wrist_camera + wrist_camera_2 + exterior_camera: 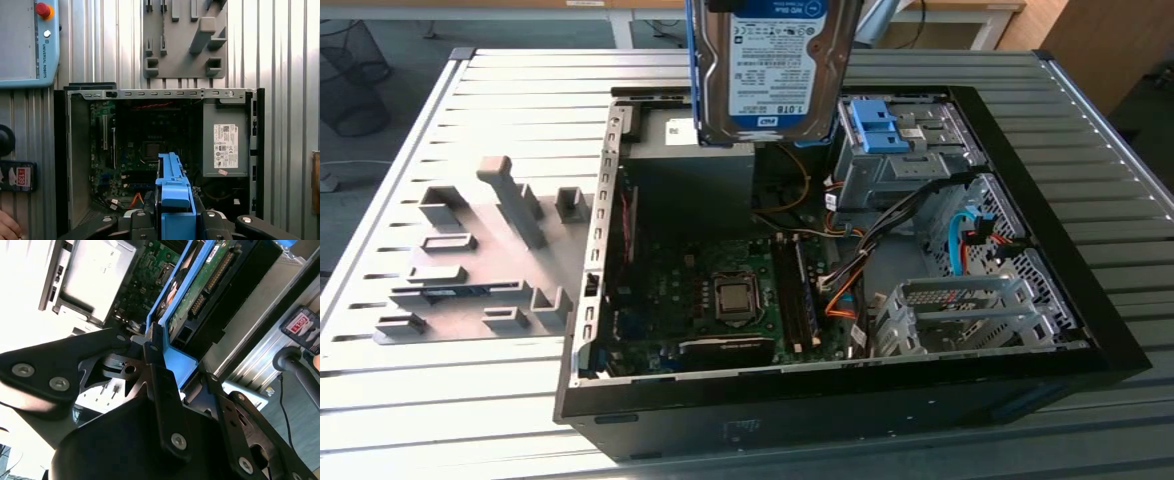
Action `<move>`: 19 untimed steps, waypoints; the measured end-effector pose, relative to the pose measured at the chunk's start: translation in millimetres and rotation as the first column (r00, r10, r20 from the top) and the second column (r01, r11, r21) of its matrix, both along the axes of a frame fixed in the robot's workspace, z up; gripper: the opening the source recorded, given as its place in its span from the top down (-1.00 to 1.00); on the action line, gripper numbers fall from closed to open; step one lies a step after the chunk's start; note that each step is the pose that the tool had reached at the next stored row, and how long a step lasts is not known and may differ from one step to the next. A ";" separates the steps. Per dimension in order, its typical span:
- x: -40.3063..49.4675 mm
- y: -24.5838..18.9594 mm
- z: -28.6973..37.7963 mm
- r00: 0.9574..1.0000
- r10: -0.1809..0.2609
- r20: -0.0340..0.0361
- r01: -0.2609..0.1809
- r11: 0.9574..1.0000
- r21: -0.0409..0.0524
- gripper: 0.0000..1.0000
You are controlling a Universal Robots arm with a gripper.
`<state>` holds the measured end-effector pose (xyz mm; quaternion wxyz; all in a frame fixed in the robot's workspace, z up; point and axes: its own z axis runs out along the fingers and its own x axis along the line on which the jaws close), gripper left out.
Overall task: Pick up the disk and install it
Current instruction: 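Insert the disk into the insertion slot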
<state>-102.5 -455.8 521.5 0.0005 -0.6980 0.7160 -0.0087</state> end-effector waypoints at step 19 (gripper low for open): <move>0.0 -34.5 -3.6 1.000 0.000 0.001 0.000 1.000 0.000 0.26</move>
